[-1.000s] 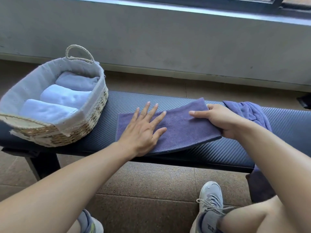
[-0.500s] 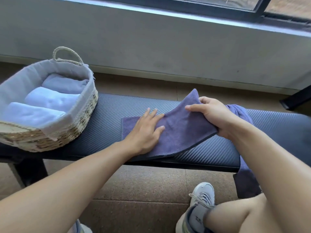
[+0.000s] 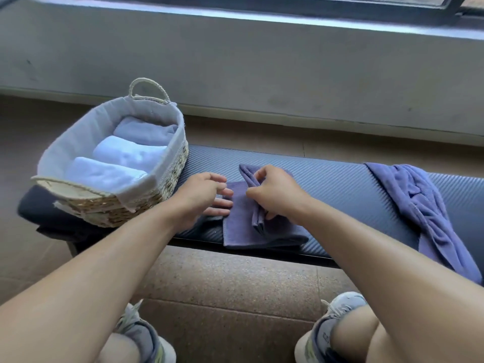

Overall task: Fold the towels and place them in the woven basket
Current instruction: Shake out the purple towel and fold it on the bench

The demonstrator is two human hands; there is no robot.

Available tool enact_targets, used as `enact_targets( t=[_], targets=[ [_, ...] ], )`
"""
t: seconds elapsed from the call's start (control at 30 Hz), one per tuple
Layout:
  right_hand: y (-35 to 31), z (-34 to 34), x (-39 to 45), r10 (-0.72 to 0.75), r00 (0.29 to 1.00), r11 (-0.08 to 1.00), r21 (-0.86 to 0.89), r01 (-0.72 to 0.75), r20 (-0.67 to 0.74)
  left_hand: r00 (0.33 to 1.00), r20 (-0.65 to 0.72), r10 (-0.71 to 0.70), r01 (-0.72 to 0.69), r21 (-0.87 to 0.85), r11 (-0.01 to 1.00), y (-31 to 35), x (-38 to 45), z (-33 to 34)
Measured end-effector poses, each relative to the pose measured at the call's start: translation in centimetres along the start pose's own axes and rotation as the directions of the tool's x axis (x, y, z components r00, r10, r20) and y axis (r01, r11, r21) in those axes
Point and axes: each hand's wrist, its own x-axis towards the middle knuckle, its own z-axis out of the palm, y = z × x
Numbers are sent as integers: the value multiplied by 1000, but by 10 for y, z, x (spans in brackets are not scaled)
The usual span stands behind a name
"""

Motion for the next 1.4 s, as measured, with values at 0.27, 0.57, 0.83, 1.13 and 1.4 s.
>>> enact_targets(
  t=[0.27, 0.57, 0.83, 1.13, 1.4],
  targets=[
    [-8, -11, 7, -8, 999, 998, 68, 10, -36, 995, -4, 98, -96, 155, 983, -6, 5, 2],
    [25, -103, -6, 37, 998, 890, 453, -53, 43, 805, 262, 532, -541, 694, 476, -11, 9, 40],
    [60, -132, -13, 112, 993, 820, 560, -118, 45, 750, 547, 373, -599, 800, 32, -22, 17, 90],
    [49, -116, -2, 144, 989, 813, 572, -112, -12, 789, 545, 283, -565, 825, -14, -43, 18, 93],
    [15, -67, 2, 61, 998, 926, 373, -52, -10, 852, -118, 510, -317, 658, 683, 4, 19, 47]
  ],
)
